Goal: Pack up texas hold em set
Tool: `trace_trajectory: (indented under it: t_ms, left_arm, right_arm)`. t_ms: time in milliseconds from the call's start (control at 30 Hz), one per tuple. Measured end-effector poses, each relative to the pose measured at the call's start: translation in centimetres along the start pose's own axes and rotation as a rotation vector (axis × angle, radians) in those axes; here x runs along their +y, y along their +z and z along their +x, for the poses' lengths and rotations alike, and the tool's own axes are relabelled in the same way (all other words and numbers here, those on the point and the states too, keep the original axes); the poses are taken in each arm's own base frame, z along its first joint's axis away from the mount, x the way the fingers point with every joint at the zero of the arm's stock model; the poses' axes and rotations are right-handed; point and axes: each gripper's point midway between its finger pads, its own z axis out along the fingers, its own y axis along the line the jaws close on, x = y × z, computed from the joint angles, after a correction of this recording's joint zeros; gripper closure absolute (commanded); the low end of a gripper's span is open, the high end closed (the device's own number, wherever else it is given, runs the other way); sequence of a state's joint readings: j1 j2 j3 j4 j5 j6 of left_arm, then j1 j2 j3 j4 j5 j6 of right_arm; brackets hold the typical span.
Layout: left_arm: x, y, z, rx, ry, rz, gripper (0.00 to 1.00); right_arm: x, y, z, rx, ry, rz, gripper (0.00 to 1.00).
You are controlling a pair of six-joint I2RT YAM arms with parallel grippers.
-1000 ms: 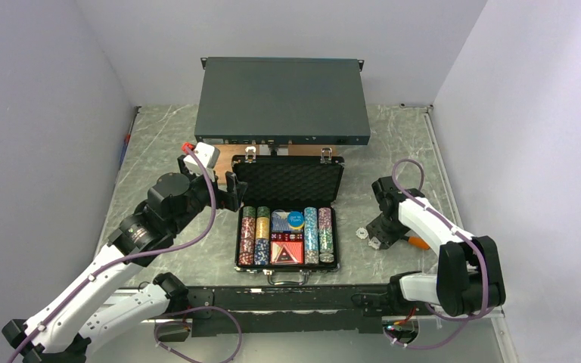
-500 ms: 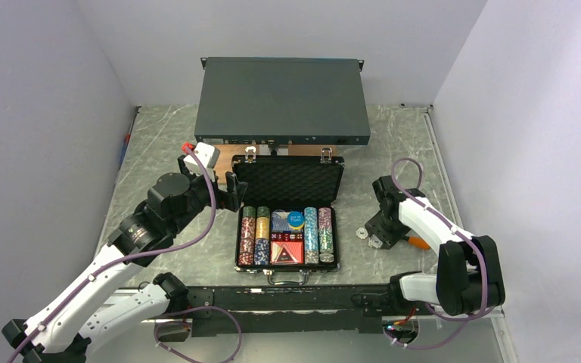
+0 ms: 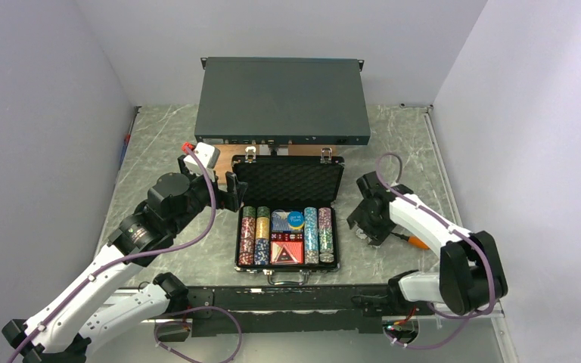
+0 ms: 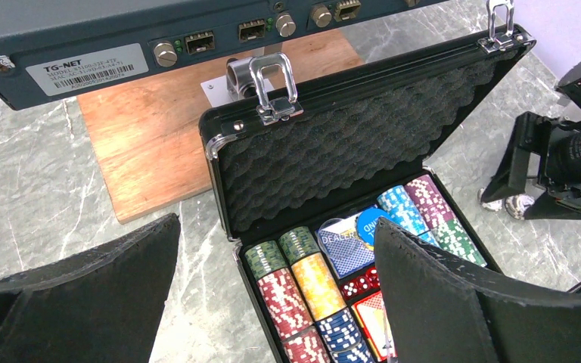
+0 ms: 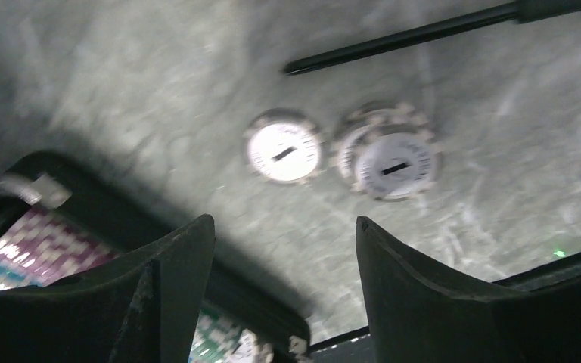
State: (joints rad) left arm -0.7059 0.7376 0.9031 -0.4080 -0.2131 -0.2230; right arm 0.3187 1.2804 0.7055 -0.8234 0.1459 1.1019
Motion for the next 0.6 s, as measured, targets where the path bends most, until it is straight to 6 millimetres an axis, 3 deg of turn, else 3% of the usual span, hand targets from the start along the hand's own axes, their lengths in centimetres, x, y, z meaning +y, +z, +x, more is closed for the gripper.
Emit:
trace_trajectory:
  t_ms: [167,600]
  left_arm:
    - [0.0,0.0,0.0,0.0,0.0,0.0,0.01]
    - [-0.1,0.0,0.0,0.0,0.0,0.005,0.01]
  right_arm:
    - [3.1,-0.3,0.2,-0.003,-0.03,-0.04,0.3]
    - [3.0,2.0,0.3,0.008,-0.033,0.027,0.31]
